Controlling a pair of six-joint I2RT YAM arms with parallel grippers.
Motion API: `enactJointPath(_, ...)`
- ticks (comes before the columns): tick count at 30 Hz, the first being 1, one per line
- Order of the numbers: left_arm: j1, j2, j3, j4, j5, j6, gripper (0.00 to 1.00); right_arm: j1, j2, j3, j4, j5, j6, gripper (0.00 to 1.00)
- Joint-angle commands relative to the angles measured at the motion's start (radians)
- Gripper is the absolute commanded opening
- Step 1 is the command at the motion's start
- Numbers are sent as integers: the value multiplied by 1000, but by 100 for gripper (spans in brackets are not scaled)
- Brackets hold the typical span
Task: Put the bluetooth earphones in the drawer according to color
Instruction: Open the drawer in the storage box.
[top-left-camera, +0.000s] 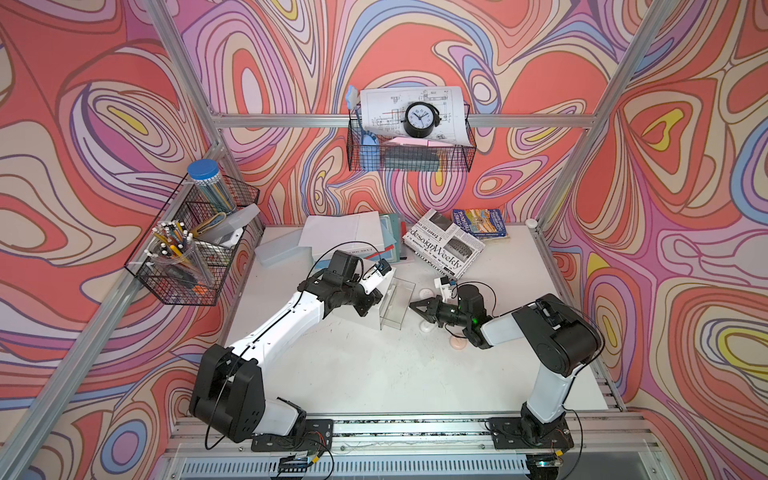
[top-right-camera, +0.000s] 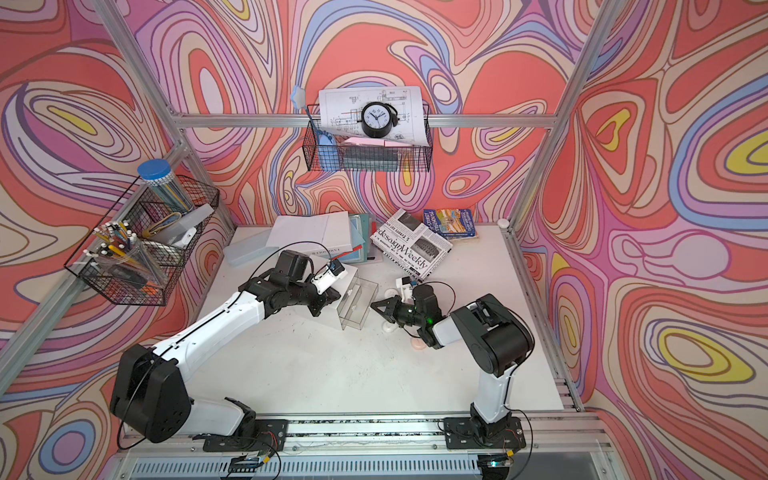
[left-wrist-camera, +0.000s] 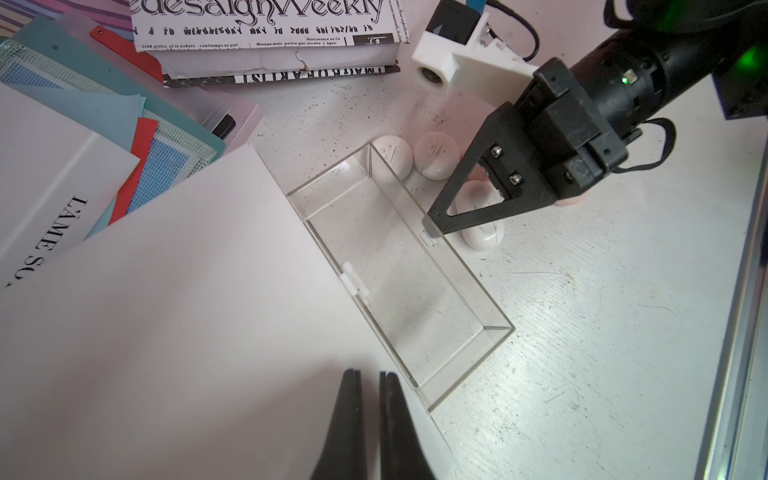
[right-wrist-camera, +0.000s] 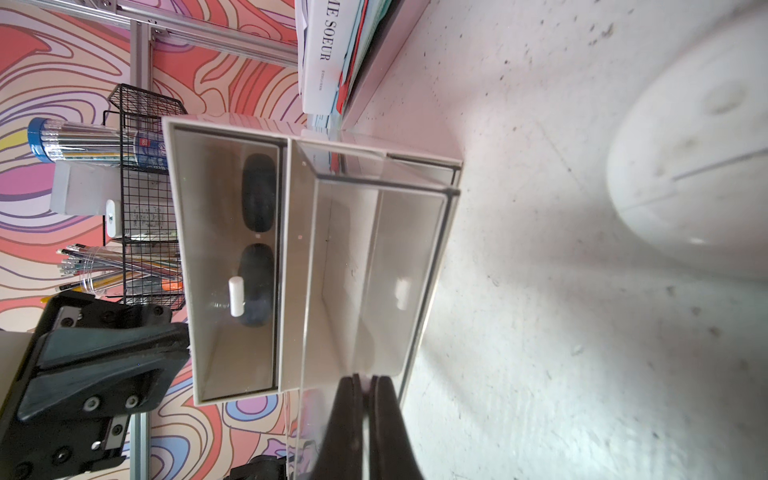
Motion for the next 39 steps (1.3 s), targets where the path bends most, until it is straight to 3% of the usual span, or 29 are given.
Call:
enactJointPath(1,2,28,-4,-100,-11,-4,0,-16,-10,-22,-115,18,-41,0)
enactJointPath(9,2,31,0,-102,-9,-5,0,-17,-5,-6,-120,8,-48,0)
enactJointPath(14,2,30,0,-102,-8,-5,0,-20,-7,16,-106,-3,-50,27)
enactJointPath(22,2,22,-1,-100,-12,-7,0,-29,-44,39,-82,-12,-63,48)
enactJointPath(27,2,-15,-19,-44,-23,-33,0,-41,-110,49,-166,1,-106,58)
enactJointPath(32,3,-95,-63,63,-116,-57,0,-57,-203,62,-330,48,-203,69)
enactJointPath(33,2,-116,-75,83,-130,-54,4,-57,-220,71,-375,63,-231,71)
enactJointPath(34,2,-139,-92,108,-144,-54,15,-58,-240,89,-442,81,-272,73)
enactJointPath(36,3,-176,-118,143,-155,-57,55,-58,-274,134,-585,117,-356,75)
enactJointPath(38,1,-206,-136,157,-149,-63,80,-58,-300,187,-725,166,-439,77)
enactJointPath(39,2,-214,-139,157,-142,-61,87,-58,-306,211,-784,190,-471,78)
